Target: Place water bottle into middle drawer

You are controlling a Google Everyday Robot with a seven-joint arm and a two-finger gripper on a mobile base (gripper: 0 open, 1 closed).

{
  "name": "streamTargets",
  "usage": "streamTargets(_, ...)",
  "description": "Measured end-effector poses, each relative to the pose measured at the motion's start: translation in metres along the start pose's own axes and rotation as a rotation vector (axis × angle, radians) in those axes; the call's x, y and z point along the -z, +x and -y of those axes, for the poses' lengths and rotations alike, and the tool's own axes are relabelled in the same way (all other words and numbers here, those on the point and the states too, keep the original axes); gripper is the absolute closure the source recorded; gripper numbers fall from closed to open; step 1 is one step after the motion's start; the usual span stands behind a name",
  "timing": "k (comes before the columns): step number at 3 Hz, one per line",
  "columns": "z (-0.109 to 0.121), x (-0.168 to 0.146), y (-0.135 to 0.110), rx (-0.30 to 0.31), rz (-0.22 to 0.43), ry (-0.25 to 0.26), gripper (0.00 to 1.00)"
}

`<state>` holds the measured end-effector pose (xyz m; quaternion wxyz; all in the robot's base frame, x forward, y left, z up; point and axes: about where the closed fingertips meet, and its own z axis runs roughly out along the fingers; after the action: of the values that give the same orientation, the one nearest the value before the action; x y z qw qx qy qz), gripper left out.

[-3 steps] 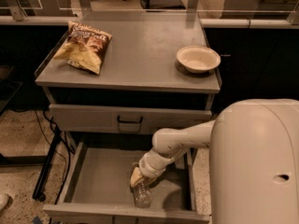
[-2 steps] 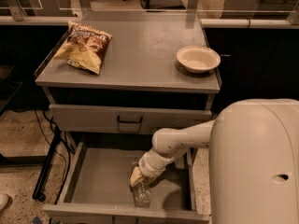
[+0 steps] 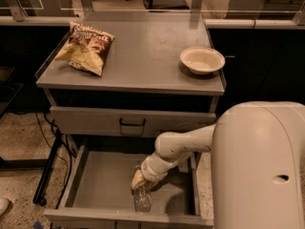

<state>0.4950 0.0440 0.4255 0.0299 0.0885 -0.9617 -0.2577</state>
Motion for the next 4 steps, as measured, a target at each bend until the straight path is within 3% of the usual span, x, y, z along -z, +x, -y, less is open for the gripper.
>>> streamTargets(2, 0.0056, 0.0117, -0.0136, -0.061, 0.095, -0.003, 1.0)
streamTargets(4, 0.0079, 0.0023, -0.0152, -0.084, 0.094, 0.001, 1.0)
